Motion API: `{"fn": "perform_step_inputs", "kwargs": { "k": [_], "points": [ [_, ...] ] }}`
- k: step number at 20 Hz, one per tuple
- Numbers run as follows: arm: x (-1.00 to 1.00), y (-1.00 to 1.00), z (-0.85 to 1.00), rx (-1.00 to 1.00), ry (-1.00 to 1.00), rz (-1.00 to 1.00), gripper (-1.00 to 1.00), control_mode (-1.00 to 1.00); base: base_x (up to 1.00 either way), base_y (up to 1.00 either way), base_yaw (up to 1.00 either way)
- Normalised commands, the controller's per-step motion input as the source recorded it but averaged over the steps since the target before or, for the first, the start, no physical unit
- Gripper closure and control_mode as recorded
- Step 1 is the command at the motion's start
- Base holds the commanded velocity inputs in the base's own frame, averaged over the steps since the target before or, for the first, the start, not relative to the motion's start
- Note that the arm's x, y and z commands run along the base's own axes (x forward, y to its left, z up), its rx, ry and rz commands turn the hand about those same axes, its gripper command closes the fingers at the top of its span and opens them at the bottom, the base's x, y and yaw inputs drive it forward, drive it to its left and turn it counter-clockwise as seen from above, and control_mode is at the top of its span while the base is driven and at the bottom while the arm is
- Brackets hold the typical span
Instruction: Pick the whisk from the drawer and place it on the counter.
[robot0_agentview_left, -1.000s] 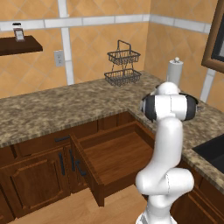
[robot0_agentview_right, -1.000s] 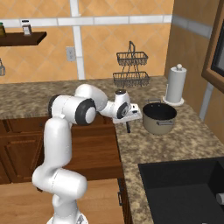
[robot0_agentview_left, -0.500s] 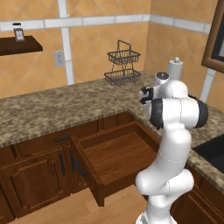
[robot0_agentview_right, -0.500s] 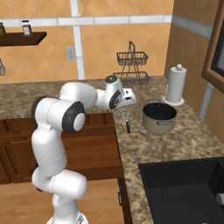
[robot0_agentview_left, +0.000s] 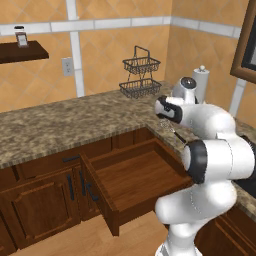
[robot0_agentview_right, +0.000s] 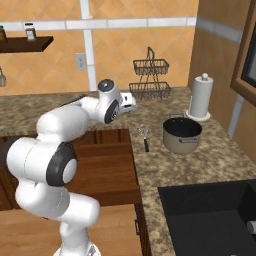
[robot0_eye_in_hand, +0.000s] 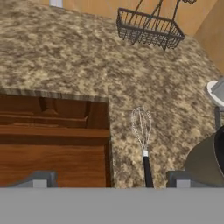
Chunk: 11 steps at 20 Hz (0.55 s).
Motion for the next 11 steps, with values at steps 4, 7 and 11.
{"fn": "perform_step_inputs", "kwargs": {
  "k": [4, 7, 11],
  "points": [
    [-0.81, 0.94, 0.27, 0.00, -0.10, 0.19, -1.00, -1.00, 0.00, 0.00, 0.00],
    [-0.69, 1.00, 0.19, 0.00, -0.10, 0.20, -1.00, -1.00, 0.00, 0.00, 0.00],
    [-0.55, 0.96, 0.28, 0.00, -0.09, 0.20, -1.00, -1.00, 0.00, 0.00, 0.00]
  ]
}}
